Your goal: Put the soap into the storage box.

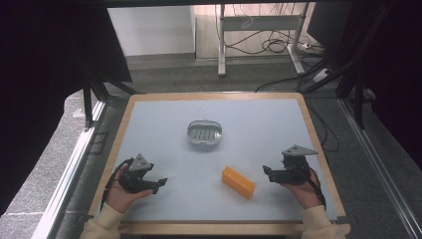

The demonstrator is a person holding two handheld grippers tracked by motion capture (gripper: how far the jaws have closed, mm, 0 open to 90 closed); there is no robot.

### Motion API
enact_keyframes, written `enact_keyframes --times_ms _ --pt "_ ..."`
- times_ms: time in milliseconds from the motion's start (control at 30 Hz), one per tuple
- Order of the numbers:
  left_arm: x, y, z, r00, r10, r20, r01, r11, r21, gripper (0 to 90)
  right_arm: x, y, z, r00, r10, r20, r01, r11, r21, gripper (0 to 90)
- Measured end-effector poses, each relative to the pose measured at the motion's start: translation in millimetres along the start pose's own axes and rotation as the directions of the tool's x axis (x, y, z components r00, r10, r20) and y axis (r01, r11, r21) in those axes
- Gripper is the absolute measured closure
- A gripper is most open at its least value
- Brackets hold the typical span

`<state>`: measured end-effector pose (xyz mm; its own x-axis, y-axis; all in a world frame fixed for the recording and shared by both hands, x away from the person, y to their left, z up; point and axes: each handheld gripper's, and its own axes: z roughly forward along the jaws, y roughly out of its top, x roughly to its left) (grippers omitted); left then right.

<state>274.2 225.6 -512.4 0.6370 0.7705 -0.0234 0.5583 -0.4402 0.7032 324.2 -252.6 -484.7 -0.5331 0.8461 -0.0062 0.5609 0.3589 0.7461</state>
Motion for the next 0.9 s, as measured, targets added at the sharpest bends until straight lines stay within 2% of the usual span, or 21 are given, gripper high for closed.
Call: enact_keyframes --times_ms 133,367,500,567,900 --pt "-0.5 0.2 0.5 1.0000 0.002 0.001 -0.002 1.0000 0.003 23.6 1.3 2.2 -2.9 0.9999 -0.012 0.000 0.012 1.000 0.012 12.9" --pt "-1.9 0.8 -1.0 1.0000 0.001 -0.003 -0.001 1.0000 -0.003 23.7 4.7 8.2 -10.4 0.9998 -0.021 0.002 0.021 1.000 0.001 14.9" --pt "-2.8 0.9 -0.1 1.0000 0.006 0.005 -0.006 1.0000 0.000 23.6 6.5 17.7 -13.0 0.9997 -0.019 -0.016 0.019 0.998 0.054 15.0" --pt "-2.5 0.8 -0.2 1.0000 0.005 0.007 -0.005 1.0000 0.000 23.6 7.3 20.1 -14.4 0.9995 -0.019 -0.026 0.020 0.998 0.054 15.0" --pt "-1.1 0.4 0.0 1.0000 0.002 0.007 -0.002 1.0000 0.004 23.6 21.8 44.8 -21.6 0.9961 -0.075 -0.046 0.078 0.995 0.057 17.4"
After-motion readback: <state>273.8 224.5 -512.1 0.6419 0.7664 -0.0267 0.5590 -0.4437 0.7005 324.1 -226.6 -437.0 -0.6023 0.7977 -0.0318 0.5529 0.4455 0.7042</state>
